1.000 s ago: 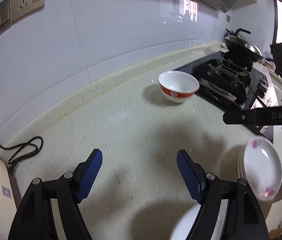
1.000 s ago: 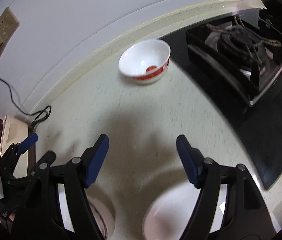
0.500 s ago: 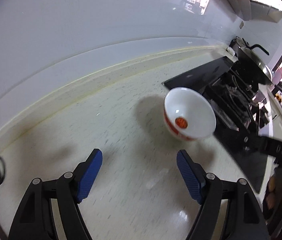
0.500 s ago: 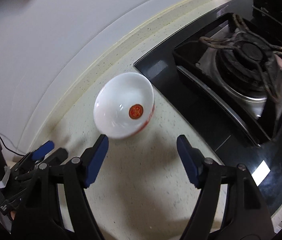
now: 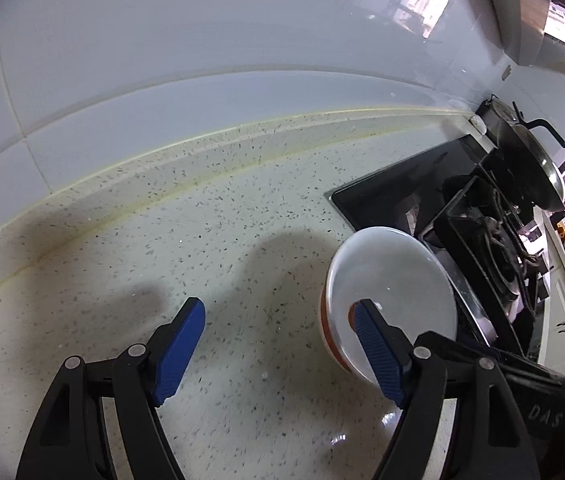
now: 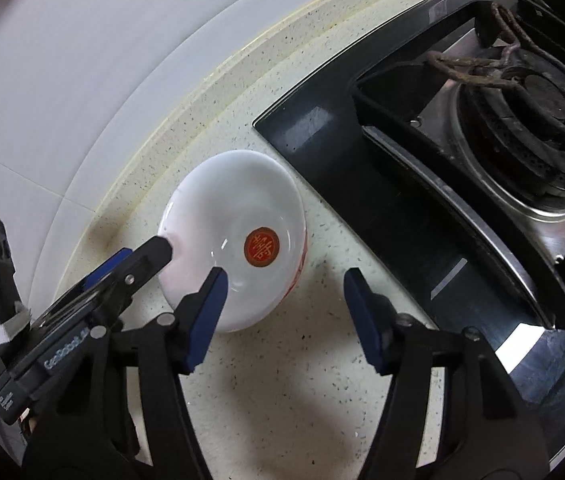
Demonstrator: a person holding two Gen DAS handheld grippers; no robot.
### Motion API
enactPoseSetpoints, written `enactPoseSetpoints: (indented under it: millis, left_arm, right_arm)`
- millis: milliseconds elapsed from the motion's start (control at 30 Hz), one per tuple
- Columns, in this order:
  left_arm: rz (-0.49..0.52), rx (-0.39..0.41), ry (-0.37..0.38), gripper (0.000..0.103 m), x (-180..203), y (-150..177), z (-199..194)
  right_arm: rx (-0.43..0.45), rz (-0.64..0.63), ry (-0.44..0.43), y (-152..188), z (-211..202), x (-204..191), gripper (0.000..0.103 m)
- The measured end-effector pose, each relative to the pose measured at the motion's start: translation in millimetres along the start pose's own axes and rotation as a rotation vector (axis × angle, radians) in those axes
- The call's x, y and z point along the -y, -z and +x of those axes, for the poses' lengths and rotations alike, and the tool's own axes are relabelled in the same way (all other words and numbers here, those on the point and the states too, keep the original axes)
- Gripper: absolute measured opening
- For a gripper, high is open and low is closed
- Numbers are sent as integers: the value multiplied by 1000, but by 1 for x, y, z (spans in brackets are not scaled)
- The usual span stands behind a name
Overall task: Organize plates and bowls
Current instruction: 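Grasp the red-banded bowl rim with the right tool while the left tool grasps it, then carry the red-banded bowl with both tools to the stacked white bowls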
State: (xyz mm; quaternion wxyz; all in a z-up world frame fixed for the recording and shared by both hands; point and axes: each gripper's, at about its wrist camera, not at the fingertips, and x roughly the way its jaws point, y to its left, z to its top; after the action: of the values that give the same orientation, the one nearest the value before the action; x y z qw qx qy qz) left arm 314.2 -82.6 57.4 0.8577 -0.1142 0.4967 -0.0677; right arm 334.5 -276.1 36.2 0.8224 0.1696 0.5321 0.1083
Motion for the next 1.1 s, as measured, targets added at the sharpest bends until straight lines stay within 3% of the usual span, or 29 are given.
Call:
enactPoseSetpoints:
  millis: [167, 367, 533, 633, 800, 900, 1100]
  left_arm:
    - [9, 5, -32, 77, 2, -1, 9]
    - [35, 18, -72, 76, 9, -1, 20]
    - [65, 19, -54, 58, 11, 0, 23]
    - [95, 24, -42, 41, 18, 2, 22]
    - [195, 46, -86, 13, 38, 11, 24]
    - [226, 69, -110, 13, 44, 15, 24]
    - [217, 62, -90, 11, 41, 15, 20]
  right_arm:
    - [-13, -10, 5, -1, 8, -2, 59]
    - [-26, -25, 21, 0, 18, -7, 47]
    - [-49, -44, 20, 0, 25, -11, 41]
    - [-42, -52, 25, 0, 29, -15, 36]
    - [-22, -81, 34, 4, 27, -15, 25]
    - [-15, -87, 43, 5, 29, -15, 24]
    - [-20, -82, 41, 6, 30, -13, 22]
